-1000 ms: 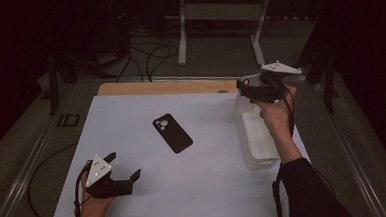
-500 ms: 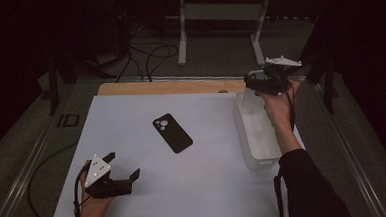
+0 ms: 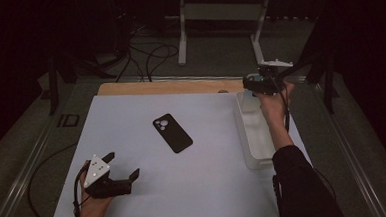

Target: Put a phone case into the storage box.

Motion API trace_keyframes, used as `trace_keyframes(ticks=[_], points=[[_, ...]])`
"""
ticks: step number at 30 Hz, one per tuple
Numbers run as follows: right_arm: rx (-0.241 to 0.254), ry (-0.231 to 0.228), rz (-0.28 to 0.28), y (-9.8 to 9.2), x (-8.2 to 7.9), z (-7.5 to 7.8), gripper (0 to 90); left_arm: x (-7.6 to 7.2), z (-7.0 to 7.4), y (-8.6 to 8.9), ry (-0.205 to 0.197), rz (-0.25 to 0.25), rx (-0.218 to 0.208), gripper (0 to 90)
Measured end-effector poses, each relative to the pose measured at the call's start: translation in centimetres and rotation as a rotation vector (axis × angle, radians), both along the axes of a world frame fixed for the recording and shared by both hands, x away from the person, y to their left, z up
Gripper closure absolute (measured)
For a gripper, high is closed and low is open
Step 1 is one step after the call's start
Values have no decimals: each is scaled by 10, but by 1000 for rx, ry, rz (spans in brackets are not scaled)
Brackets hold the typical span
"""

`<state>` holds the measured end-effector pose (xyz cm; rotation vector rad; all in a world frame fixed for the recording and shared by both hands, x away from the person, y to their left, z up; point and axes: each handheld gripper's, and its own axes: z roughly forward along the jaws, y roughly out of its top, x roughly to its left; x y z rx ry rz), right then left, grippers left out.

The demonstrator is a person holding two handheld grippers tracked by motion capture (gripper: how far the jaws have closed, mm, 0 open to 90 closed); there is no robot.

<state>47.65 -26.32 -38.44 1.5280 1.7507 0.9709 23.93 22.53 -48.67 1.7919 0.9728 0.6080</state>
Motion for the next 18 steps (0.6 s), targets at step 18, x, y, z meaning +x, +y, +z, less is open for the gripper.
trace_keyframes(ticks=[18], points=[[-12,68,-23,1,15,-27,167,0,0,0,-1,2,-1,0]])
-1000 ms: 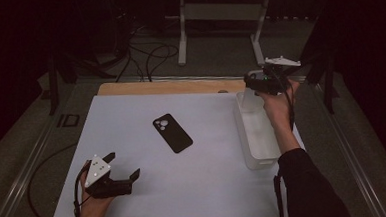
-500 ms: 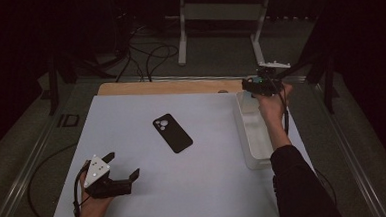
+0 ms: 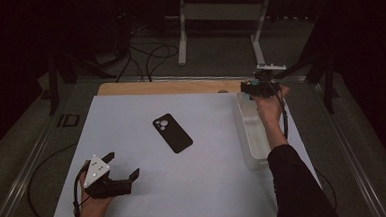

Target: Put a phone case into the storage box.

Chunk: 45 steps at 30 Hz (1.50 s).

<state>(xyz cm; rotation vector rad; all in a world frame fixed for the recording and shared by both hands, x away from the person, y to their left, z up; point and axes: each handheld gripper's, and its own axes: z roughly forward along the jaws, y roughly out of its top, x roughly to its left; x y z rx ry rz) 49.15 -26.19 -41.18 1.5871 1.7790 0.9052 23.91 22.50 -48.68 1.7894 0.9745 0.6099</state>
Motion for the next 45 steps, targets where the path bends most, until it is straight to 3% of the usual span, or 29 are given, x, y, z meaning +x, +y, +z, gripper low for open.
trace_keyframes(ticks=[28,45], points=[[-32,65,-27,4,17,-26,165,-1,0,1,2,2,-8,0],[-43,50,-16,6,21,-30,146,-1,0,3,3,6,-10,0]])
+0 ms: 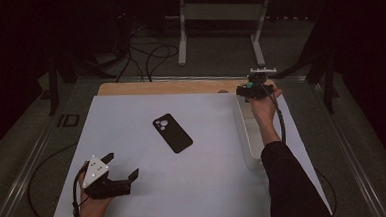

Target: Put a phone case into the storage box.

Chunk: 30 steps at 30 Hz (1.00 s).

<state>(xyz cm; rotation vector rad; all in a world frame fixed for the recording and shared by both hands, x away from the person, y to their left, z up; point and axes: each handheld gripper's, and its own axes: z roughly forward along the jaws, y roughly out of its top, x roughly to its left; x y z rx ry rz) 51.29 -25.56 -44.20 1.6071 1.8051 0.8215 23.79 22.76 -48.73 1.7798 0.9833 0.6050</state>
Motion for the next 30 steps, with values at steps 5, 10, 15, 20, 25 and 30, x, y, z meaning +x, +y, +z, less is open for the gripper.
trace_keyframes(ticks=[5,10,15,20,25,30], points=[[28,9,8,-2,2,3,86,0,0,0,1,0,1,0],[21,-28,2,-5,-1,11,86,0,0,0,0,0,0,0],[13,-69,14,-8,-6,21,87,0,0,0,0,2,1,0],[32,-91,55,-11,-19,33,87,0,1,1,1,6,-1,0],[53,-101,142,-5,-36,41,87,0,1,1,4,14,2,0],[51,-130,231,5,-58,48,87,0,2,2,3,21,2,0]])
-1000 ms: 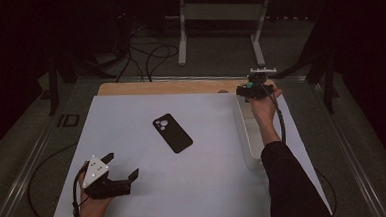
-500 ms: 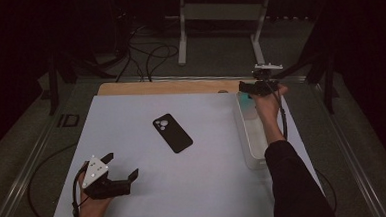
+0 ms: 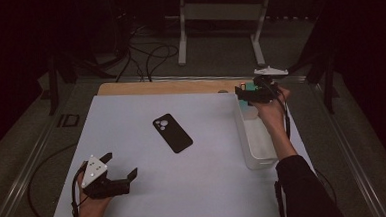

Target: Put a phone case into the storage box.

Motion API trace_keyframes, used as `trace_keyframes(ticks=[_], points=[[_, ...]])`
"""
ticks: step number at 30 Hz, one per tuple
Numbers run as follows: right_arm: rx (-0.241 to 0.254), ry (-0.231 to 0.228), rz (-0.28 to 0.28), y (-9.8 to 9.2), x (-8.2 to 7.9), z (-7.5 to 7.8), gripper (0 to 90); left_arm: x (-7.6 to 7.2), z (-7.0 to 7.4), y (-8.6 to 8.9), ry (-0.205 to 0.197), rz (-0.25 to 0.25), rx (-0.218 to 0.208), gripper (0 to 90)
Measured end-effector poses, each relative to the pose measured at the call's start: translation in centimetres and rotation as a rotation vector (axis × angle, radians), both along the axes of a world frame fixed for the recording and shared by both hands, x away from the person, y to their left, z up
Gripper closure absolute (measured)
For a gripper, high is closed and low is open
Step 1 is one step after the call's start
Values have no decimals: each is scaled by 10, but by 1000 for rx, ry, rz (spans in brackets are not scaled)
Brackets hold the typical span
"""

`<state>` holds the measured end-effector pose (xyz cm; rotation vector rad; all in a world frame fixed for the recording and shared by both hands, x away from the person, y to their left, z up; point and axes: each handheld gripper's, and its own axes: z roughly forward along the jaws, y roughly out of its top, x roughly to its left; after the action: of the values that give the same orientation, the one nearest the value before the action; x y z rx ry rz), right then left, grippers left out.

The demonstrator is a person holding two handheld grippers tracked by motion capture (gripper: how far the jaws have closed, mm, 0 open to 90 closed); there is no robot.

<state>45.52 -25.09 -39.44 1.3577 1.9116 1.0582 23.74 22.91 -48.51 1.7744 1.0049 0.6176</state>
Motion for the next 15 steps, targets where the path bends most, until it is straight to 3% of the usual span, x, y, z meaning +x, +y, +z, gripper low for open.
trace_keyframes(ticks=[8,12,15], points=[[0,-59,101,11,-34,5,87,0,1,0,2,4,1,0],[9,-89,165,14,-61,10,87,0,1,1,3,8,2,0],[7,-109,179,14,-72,11,87,0,1,1,4,8,2,0]])
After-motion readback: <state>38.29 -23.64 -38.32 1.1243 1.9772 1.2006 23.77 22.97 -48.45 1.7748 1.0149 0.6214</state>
